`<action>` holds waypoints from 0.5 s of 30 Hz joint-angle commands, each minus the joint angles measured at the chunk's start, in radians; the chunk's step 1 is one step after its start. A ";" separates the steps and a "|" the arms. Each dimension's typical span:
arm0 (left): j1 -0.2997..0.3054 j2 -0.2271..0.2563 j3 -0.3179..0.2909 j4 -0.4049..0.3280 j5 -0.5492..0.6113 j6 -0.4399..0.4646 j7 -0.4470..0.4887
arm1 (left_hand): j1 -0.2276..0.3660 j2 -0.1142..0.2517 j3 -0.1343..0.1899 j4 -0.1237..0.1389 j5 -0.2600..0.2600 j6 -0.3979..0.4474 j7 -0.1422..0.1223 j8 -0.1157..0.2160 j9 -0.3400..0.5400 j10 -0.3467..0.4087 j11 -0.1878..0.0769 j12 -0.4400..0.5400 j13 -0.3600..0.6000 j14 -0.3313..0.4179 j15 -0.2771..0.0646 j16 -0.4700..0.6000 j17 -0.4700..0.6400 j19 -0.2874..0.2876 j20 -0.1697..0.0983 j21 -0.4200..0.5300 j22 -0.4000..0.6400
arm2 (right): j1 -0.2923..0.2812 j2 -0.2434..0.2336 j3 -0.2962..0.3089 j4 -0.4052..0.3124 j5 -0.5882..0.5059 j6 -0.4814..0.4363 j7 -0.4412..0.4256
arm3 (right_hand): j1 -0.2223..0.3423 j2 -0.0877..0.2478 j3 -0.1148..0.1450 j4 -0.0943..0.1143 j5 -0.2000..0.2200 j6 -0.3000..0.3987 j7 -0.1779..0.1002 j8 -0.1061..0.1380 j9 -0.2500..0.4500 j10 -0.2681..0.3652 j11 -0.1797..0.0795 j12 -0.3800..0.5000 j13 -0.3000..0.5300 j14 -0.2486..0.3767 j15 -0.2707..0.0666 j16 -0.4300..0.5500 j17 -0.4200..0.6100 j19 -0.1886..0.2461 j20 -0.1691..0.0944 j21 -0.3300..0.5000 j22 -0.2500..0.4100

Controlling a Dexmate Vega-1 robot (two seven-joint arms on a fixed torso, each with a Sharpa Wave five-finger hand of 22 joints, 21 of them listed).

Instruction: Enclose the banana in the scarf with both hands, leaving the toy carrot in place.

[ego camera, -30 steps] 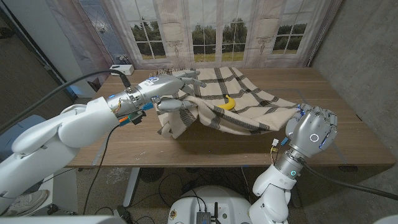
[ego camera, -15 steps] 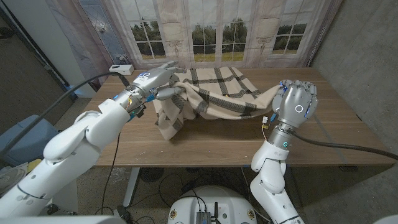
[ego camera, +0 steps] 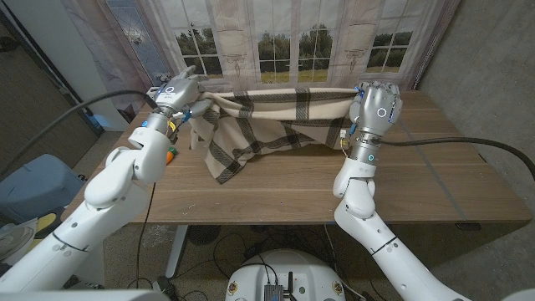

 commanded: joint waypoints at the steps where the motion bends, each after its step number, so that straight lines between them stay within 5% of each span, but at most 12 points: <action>1: -0.182 0.066 0.153 0.099 0.011 0.092 0.046 | -0.004 -0.003 0.000 0.004 -0.001 0.016 -0.009 0.005 -0.003 0.003 -0.009 -0.001 0.005 0.002 -0.007 0.001 0.000 0.006 -0.005 0.008 0.002 | 0.173 -0.100 -0.090 0.092 0.190 -0.055 0.024 | -0.007 0.005 0.011 0.001 -0.001 0.009 0.000 0.002 0.002 0.004 -0.002 -0.006 0.004 0.009 -0.088 -0.004 0.002 -0.005 0.002 0.007 0.003; 15: -0.381 0.105 0.336 0.160 0.070 0.151 -0.051 | -0.008 -0.016 -0.006 -0.003 -0.006 0.043 -0.027 0.005 -0.027 0.016 -0.022 0.001 0.003 0.009 -0.024 0.001 -0.001 0.016 -0.014 0.009 0.001 | 0.337 -0.183 -0.173 0.179 0.292 -0.031 0.106 | -0.013 0.006 0.011 0.003 -0.001 0.007 -0.009 0.002 0.002 -0.001 -0.017 -0.012 0.005 0.008 -0.089 -0.015 -0.001 -0.008 0.000 0.011 0.002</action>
